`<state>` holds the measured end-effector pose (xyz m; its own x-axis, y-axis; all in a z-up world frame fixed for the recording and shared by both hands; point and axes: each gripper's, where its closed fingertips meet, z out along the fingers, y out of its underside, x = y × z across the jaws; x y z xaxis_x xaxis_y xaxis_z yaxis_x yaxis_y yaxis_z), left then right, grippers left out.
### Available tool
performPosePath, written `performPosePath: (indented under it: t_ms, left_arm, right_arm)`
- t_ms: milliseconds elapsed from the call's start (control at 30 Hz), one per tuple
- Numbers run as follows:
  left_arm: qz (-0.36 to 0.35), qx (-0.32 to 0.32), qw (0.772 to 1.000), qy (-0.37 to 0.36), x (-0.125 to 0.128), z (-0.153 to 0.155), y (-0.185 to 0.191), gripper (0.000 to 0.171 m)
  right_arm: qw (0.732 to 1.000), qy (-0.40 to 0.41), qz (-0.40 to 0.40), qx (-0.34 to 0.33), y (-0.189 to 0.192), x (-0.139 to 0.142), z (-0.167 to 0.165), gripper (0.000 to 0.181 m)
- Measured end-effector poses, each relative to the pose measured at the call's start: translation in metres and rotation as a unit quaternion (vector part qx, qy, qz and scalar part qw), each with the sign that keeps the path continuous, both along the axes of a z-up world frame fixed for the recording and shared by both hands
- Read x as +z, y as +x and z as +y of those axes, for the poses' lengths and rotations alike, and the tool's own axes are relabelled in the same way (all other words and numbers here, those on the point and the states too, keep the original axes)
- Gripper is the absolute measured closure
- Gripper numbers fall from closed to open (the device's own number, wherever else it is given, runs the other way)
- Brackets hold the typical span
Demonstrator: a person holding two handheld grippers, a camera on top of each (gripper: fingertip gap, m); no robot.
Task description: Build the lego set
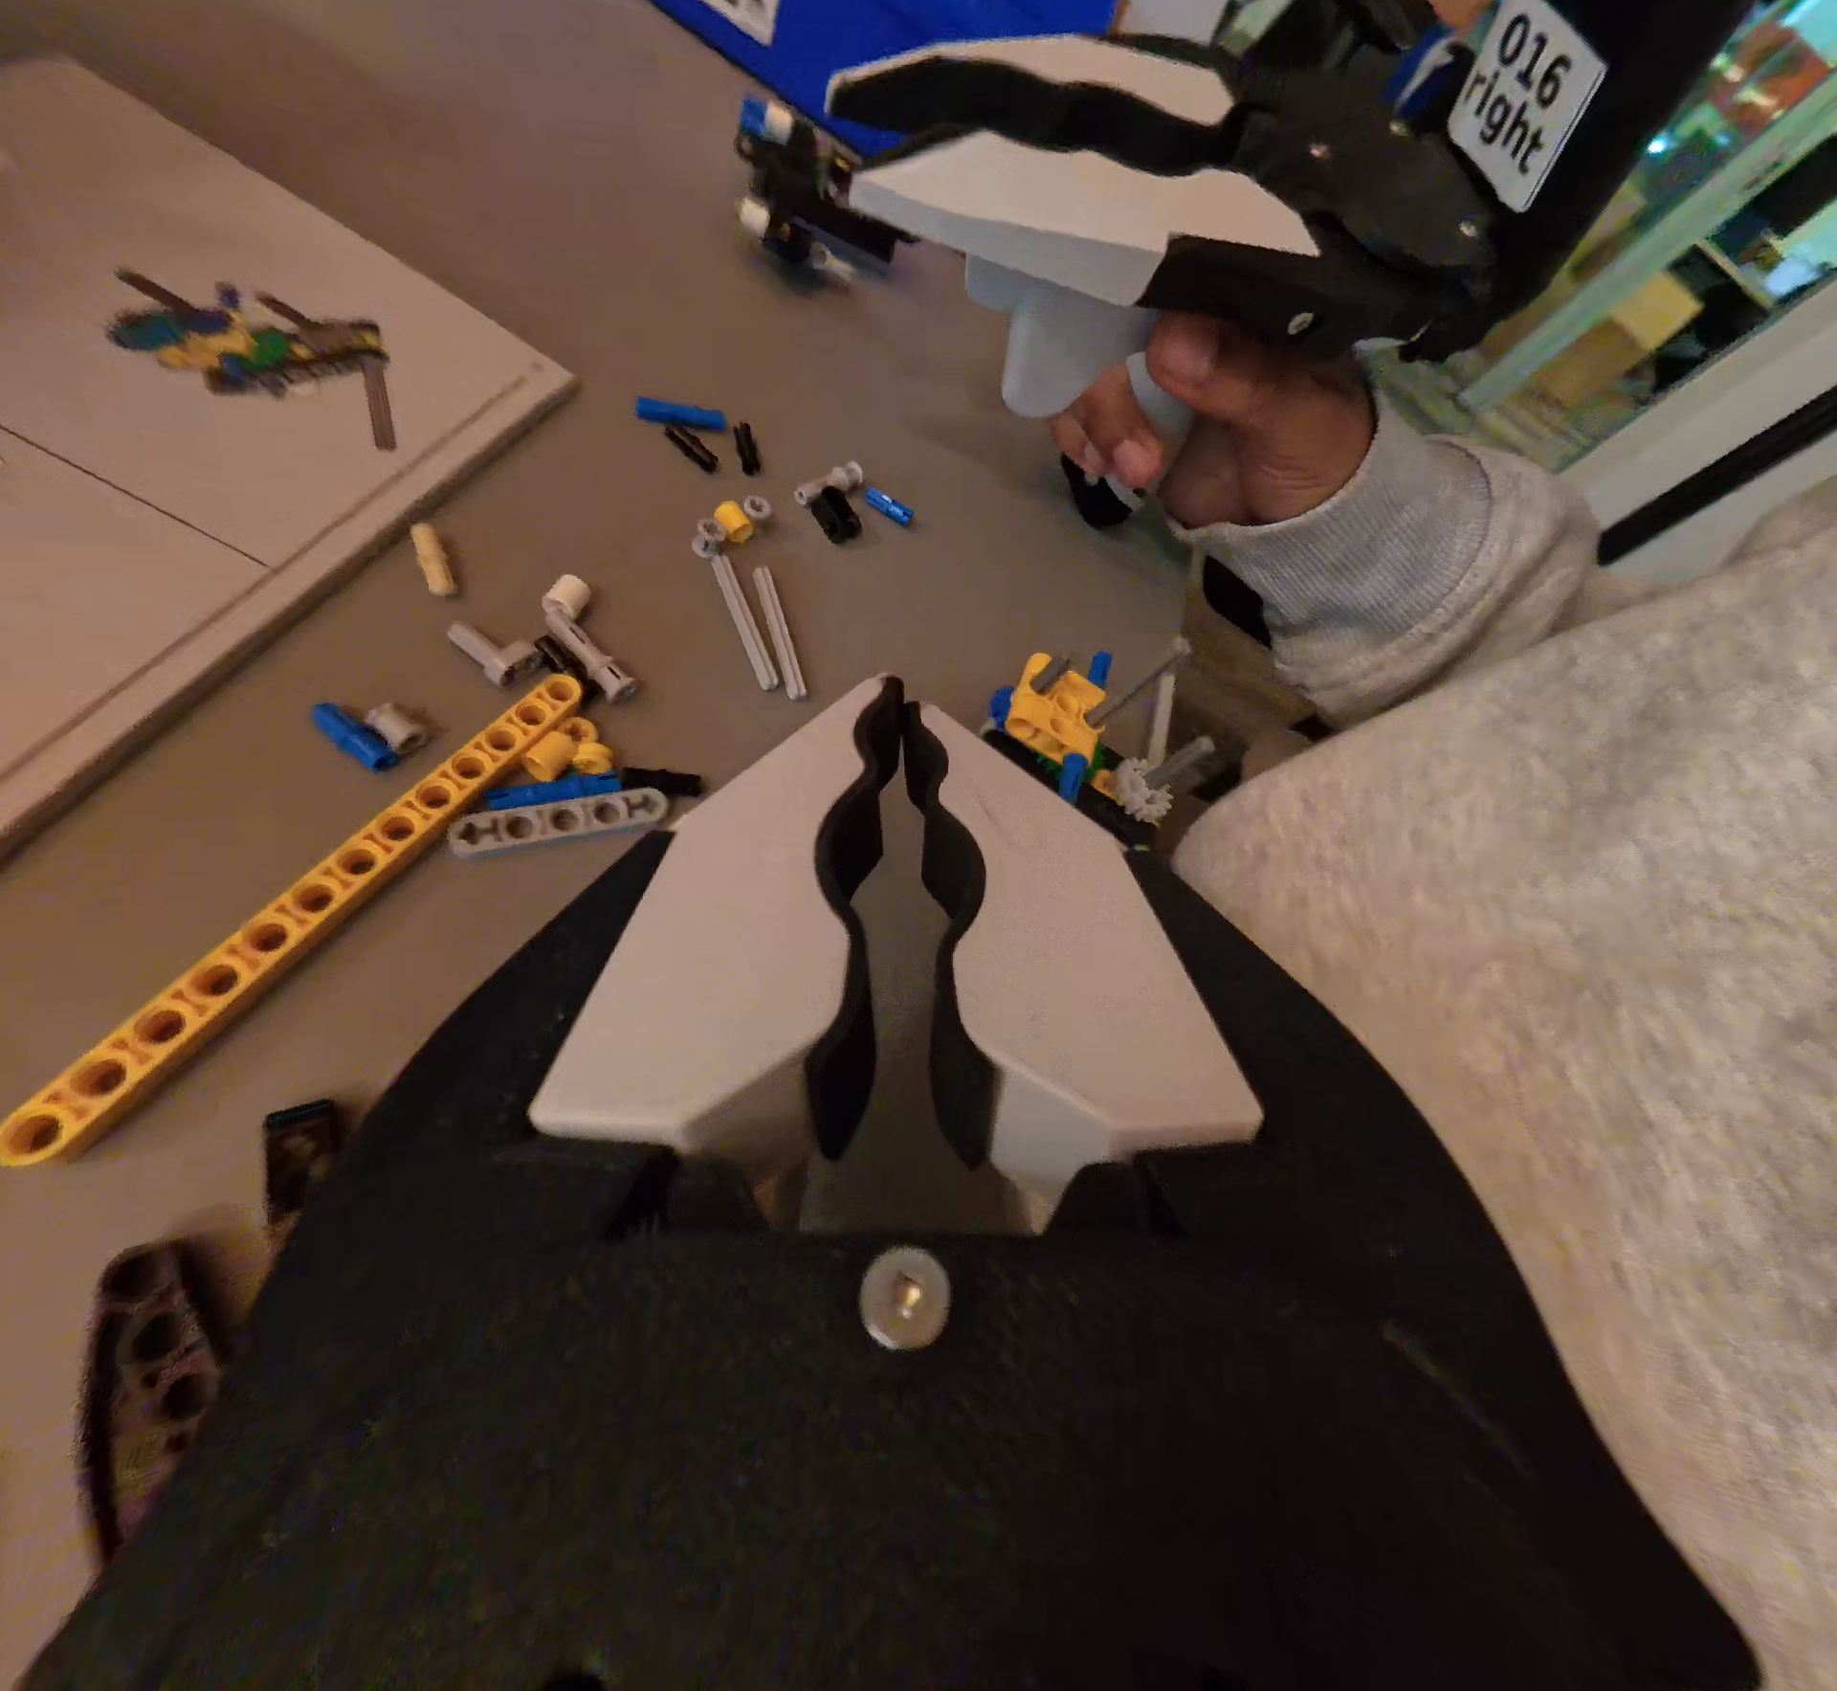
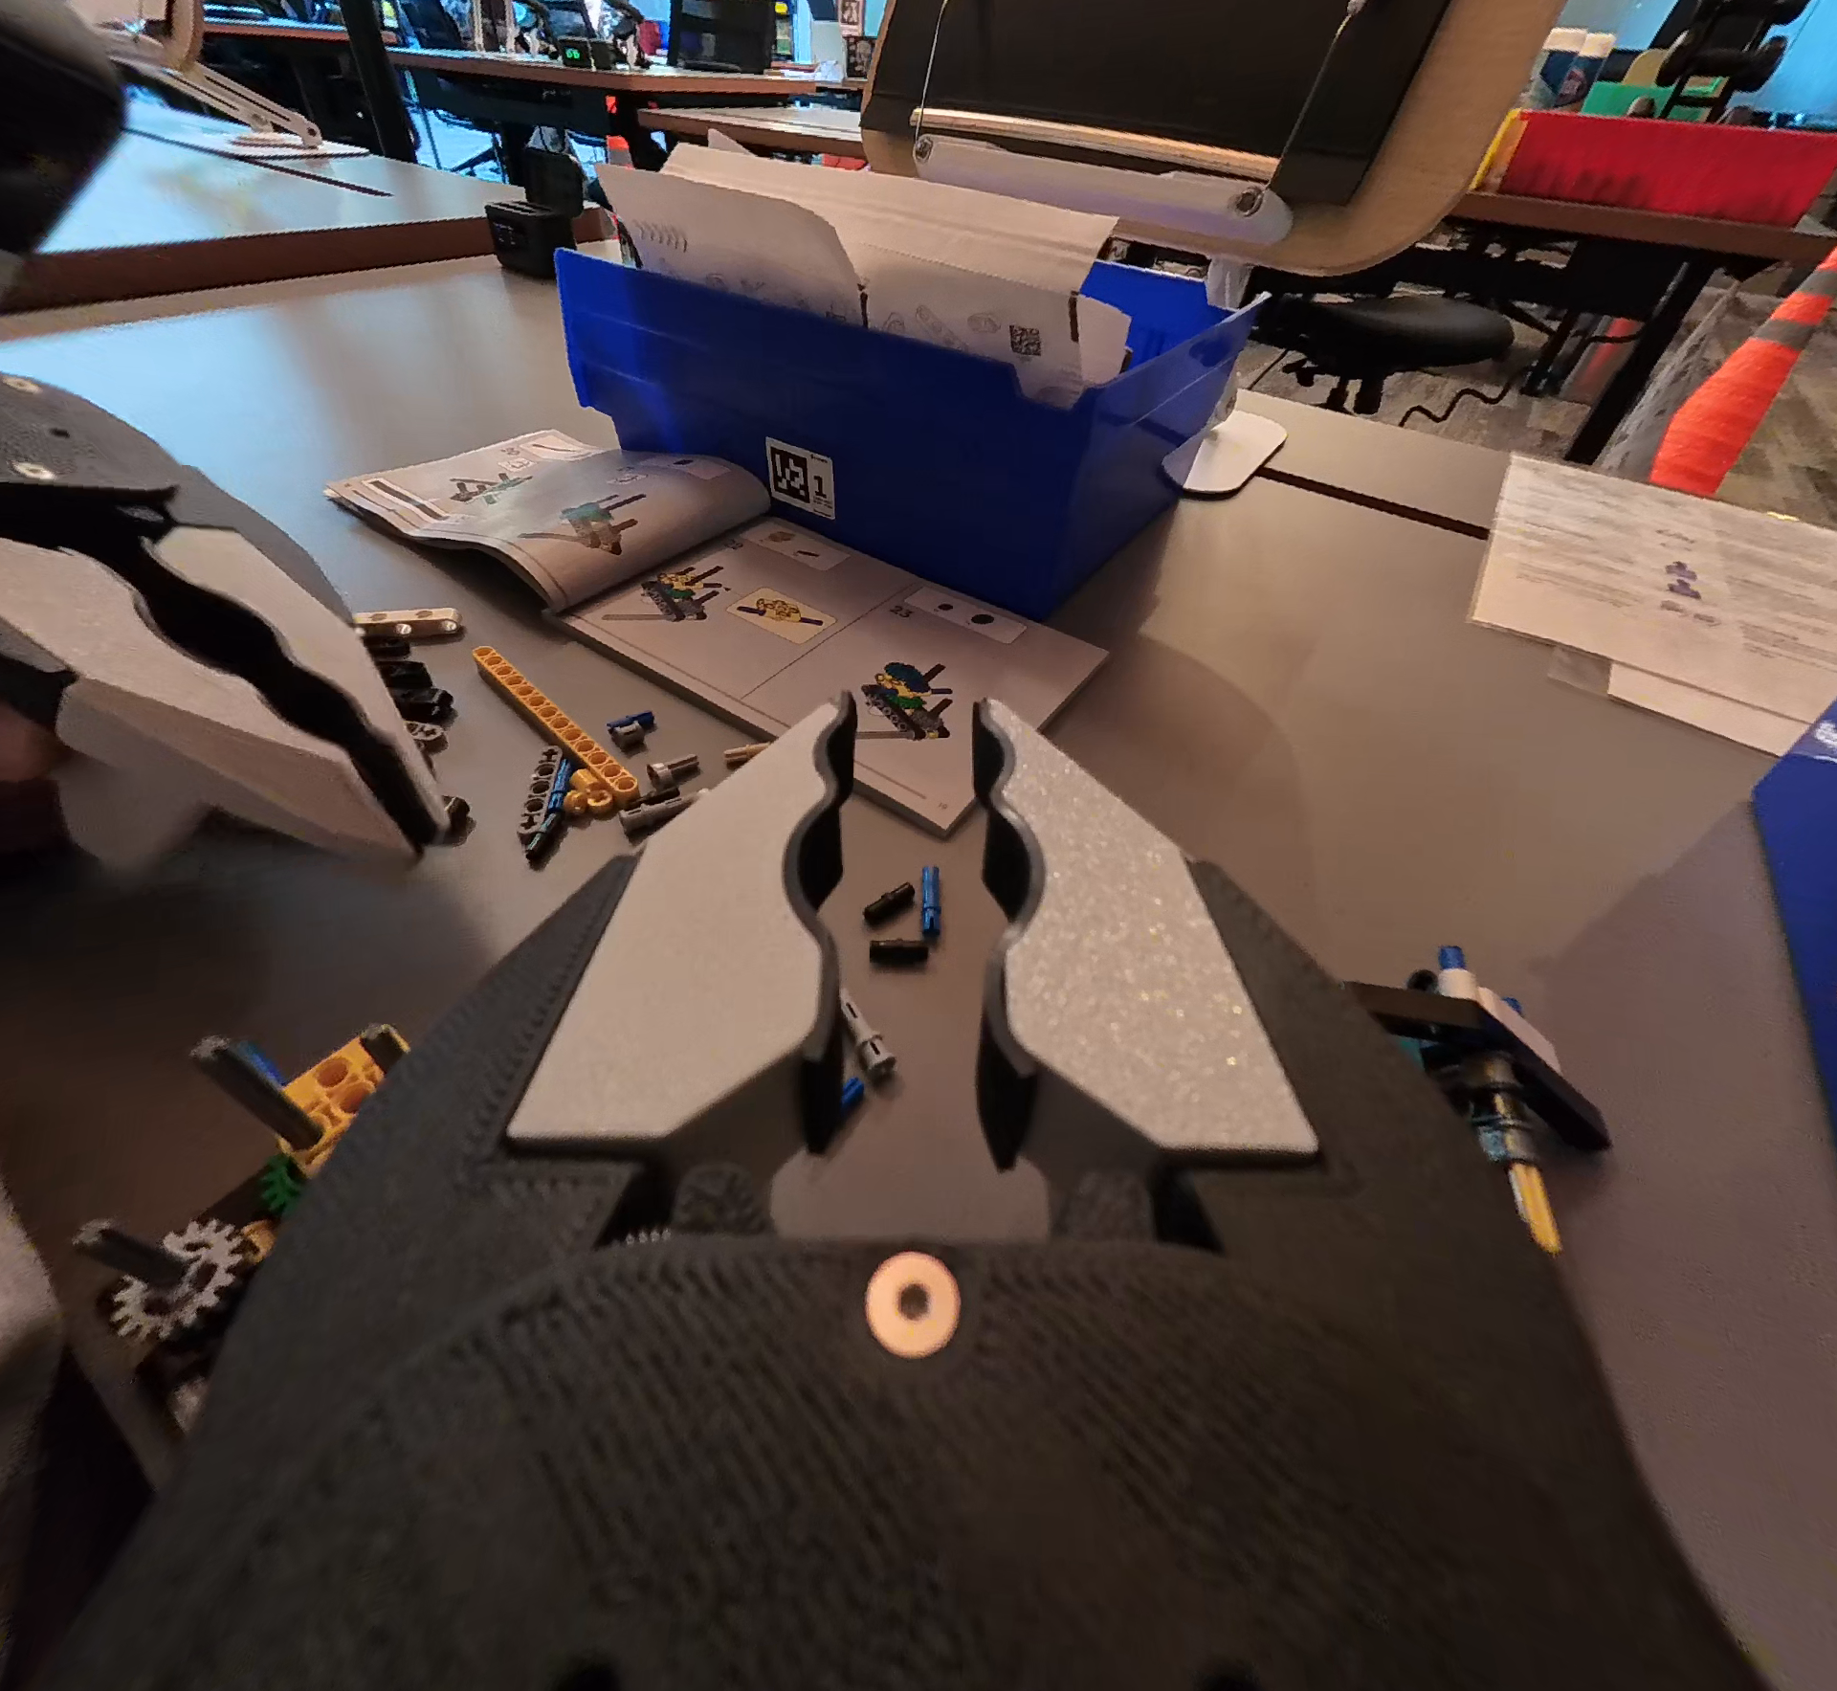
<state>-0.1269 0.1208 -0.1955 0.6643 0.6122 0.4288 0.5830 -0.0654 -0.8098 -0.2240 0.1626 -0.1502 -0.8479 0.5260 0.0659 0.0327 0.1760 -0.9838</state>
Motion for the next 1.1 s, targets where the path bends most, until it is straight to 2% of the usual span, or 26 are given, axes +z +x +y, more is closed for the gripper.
performPosePath:
  t_ms: [133,233,333,433,533,567,667,733,900,1100]
  left_arm:
    - [0.055,0.067,0.995,-0.040,0.010,-0.022,-0.009,0.171]
    - [0.081,0.138,0.987,-0.010,0.028,-0.048,-0.009,0.171]
    - [0.082,0.207,0.975,-0.024,0.023,-0.079,-0.002,0.171]
    - [0.084,0.215,0.971,-0.069,0.012,-0.086,0.007,0.171]
    - [0.100,0.208,0.971,-0.063,0.020,-0.079,0.010,0.171]
    - [0.105,0.210,0.970,-0.069,0.020,-0.079,0.010,0.171]
    - [0.113,0.213,0.967,-0.087,0.017,-0.081,0.011,0.171]
    - [0.109,0.223,0.964,-0.093,0.015,-0.084,0.009,0.171]
    - [0.112,0.247,0.957,-0.102,0.016,-0.092,0.007,0.171]
    - [0.112,0.288,0.942,-0.130,0.014,-0.106,0.004,0.171]
  right_arm:
    - [1.000,-0.008,-0.003,-0.002,-0.001,0.002,0.002,0.160]
    - [1.000,0.002,-0.001,-0.004,0.000,0.000,0.007,0.159]
    - [0.999,0.034,0.012,0.017,0.009,0.002,0.010,0.158]
    - [0.993,0.082,0.019,0.088,0.033,-0.002,0.011,0.168]
    - [0.976,0.123,-0.021,0.176,0.066,-0.015,0.013,0.165]
    - [0.968,0.131,-0.044,0.211,0.079,-0.020,0.014,0.164]
    - [0.925,0.143,-0.108,0.335,0.127,-0.032,0.020,0.181]
    - [0.896,0.155,-0.142,0.391,0.152,-0.037,0.022,0.181]
    - [0.859,0.207,-0.158,0.441,0.184,-0.056,0.017,0.180]
    - [0.855,0.238,-0.150,0.435,0.187,-0.074,0.009,0.181]
